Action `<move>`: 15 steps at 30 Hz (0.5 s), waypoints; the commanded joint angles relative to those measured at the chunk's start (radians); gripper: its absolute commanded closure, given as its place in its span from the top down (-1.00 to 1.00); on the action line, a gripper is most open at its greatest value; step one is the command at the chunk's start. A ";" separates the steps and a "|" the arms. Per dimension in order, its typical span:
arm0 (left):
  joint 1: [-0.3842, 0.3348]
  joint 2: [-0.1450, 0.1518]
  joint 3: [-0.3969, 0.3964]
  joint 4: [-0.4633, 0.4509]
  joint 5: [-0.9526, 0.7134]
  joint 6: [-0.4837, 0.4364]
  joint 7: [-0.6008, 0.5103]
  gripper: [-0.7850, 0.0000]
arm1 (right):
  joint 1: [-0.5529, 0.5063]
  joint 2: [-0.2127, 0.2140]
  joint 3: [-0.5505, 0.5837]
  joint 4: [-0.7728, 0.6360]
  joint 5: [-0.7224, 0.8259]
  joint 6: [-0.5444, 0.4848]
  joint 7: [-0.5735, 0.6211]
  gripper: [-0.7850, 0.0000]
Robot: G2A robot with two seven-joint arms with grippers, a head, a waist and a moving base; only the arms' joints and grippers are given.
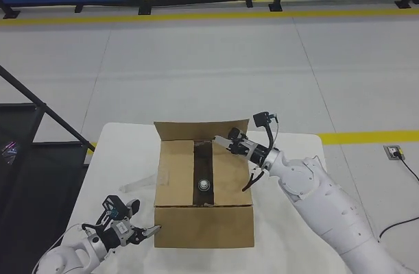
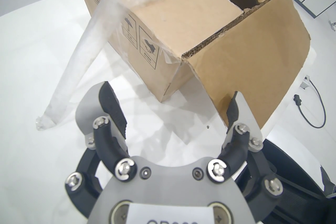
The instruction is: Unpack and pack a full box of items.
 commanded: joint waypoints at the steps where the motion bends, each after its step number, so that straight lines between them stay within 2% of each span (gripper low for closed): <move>1: 0.001 0.000 0.002 -0.001 -0.003 -0.002 0.002 1.00 | -0.002 0.000 0.002 -0.001 0.001 0.004 -0.007 1.00; 4: -0.003 0.002 0.003 -0.011 -0.006 0.004 0.004 1.00 | -0.002 -0.010 0.011 -0.007 0.075 0.026 -0.009 1.00; 7: -0.005 0.003 0.013 -0.021 0.005 0.023 -0.001 1.00 | 0.046 -0.033 -0.003 0.048 0.122 0.085 -0.015 1.00; 15: -0.006 0.003 0.045 -0.018 0.017 0.073 0.001 1.00 | 0.205 -0.125 -0.097 0.300 0.134 0.219 -0.140 1.00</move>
